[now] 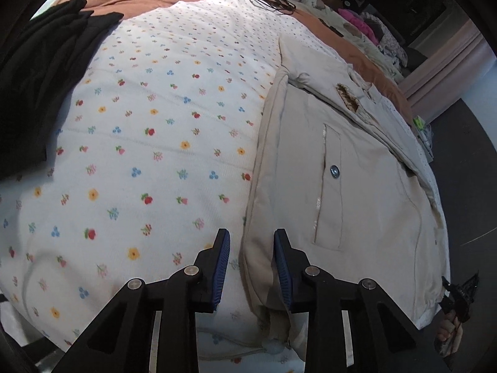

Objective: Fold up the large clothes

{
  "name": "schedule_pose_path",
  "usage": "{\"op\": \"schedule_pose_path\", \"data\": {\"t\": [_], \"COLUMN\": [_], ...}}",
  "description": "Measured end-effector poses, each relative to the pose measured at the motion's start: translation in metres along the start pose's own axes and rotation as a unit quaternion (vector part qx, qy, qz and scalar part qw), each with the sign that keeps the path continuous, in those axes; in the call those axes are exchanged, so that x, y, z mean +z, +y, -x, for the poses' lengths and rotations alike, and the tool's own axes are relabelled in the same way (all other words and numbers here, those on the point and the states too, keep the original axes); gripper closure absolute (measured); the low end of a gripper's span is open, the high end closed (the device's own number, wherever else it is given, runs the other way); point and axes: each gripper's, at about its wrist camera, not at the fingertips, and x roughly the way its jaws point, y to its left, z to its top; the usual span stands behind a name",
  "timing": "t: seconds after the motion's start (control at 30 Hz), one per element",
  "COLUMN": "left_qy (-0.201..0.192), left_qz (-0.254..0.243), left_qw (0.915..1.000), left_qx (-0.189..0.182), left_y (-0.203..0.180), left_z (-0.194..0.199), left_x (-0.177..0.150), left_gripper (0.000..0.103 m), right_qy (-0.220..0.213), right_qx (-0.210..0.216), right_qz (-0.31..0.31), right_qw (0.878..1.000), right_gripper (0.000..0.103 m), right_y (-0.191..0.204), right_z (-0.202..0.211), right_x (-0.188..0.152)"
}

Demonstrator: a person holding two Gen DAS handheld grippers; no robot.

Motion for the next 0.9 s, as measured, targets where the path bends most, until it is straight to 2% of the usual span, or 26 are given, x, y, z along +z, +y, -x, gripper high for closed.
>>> {"op": "schedule_pose_path", "data": {"t": [0.17, 0.57, 0.7, 0.9], "left_qy": [0.018, 0.023, 0.033, 0.046], "left_qz": [0.006, 0.034, 0.032, 0.04], "left_qw": [0.9992, 0.995, 0.9934, 0.9895], "left_qx": [-0.034, -0.091, -0.105, -0.131], "left_y": [-0.006, -0.017, -0.016, -0.008], "left_z": [0.0, -0.026, -0.021, -0.012], "left_x": [-0.013, 0.002, -0.008, -0.027], "left_gripper": [0.072, 0.072, 0.072, 0.072], "right_qy": [0.028, 0.019, 0.018, 0.029], "right_qx": [0.026, 0.031, 0.037, 0.073], "right_qz": [0.011, -0.004, -0.005, -0.018], "right_qw": [0.999, 0.999, 0.999, 0.997], "right_gripper": [0.067, 0.067, 0.067, 0.067], "right_y": [0.008, 0.016, 0.015, 0.007], "right_z": [-0.007, -0.028, -0.026, -0.023], "right_x": [-0.012, -0.002, -0.005, -0.014]}}
